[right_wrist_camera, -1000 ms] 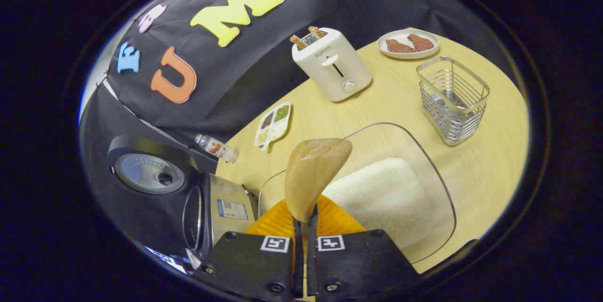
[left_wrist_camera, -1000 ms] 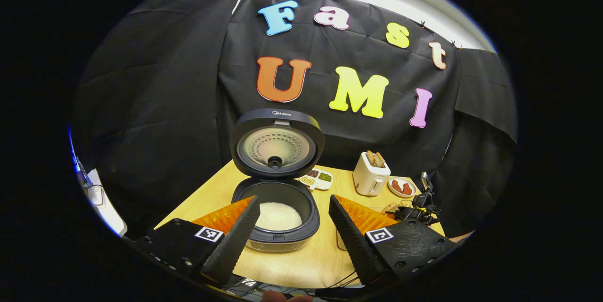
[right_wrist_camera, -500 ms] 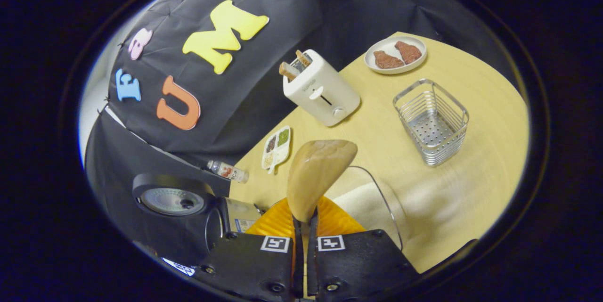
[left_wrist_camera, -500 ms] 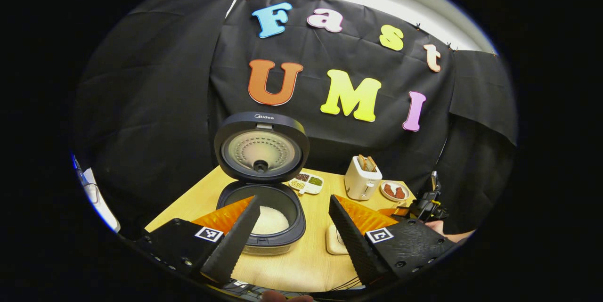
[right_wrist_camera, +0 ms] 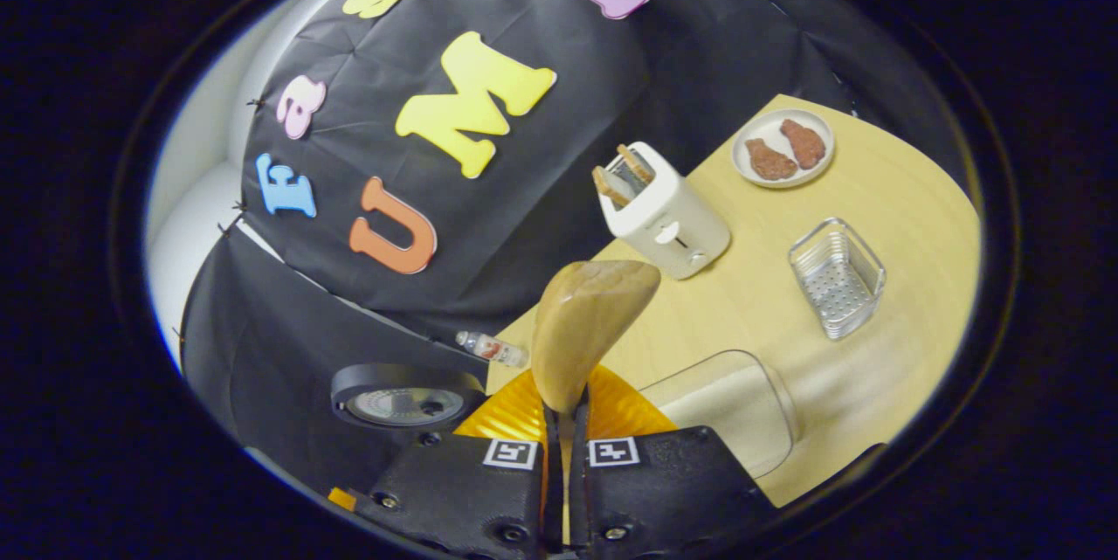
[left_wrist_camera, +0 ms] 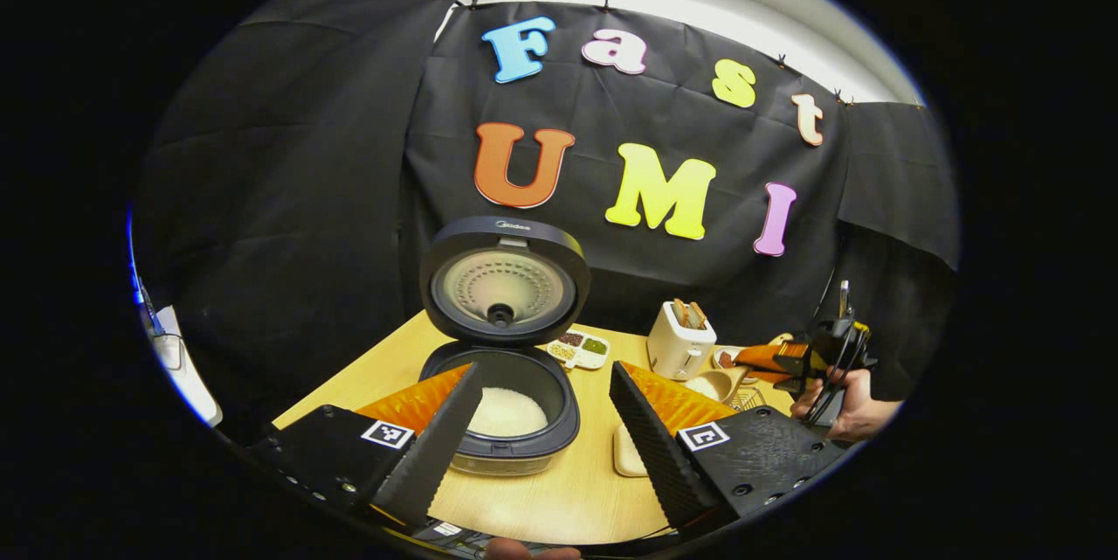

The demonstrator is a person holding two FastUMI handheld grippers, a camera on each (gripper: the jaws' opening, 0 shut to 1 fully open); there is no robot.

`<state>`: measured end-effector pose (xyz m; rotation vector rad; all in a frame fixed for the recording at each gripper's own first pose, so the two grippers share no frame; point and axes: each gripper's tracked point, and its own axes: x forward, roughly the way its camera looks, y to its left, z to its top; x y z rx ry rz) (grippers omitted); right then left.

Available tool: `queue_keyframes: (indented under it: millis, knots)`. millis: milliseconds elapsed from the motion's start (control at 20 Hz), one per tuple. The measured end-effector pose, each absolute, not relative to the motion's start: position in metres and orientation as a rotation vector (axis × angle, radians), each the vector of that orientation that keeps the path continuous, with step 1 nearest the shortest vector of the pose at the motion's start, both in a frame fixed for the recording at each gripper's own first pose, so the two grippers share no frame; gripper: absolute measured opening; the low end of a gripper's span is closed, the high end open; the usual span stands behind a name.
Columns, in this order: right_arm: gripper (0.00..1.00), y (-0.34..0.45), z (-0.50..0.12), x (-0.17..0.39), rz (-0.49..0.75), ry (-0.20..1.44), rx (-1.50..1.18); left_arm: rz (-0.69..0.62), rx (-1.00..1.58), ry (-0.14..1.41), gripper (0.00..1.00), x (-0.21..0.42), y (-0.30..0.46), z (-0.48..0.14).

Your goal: Close the left gripper, press the button to open the rice cooker; take a wooden spoon from the chopstick holder with the right hand, scoop a spoonful of rice and pour it into the rice cooker, then put the wooden spoon back into the chopstick holder.

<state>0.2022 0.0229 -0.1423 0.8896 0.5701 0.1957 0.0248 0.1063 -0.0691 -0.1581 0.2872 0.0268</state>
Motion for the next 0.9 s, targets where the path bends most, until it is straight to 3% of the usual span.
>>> queue_keyframes:
  millis: [350,550,600,650,800,850,900]
  knots:
    - [0.08,0.153,-0.096,0.222,0.397,0.582,0.805,0.113,-0.151,0.268,0.95,-0.018,0.138,-0.066]
    - [0.08,0.216,-0.093,0.230,0.450,0.581,0.710,0.148,-0.119,0.263,0.95,-0.040,0.152,-0.064]
    - [0.08,0.227,-0.094,0.230,0.452,0.571,0.669,0.154,-0.117,0.262,0.84,-0.045,0.158,-0.064]
    - [0.08,0.236,-0.098,0.232,0.450,0.565,0.624,0.160,-0.119,0.260,0.95,-0.050,0.159,-0.062]
    - [0.08,0.256,-0.109,0.238,0.442,0.564,0.543,0.173,-0.135,0.252,0.95,-0.060,0.162,-0.062]
    - [0.08,0.260,-0.112,0.239,0.438,0.565,0.524,0.180,-0.139,0.249,0.84,-0.064,0.165,-0.063]
    - [0.08,0.264,-0.115,0.238,0.433,0.563,0.499,0.187,-0.145,0.248,0.95,-0.066,0.167,-0.064]
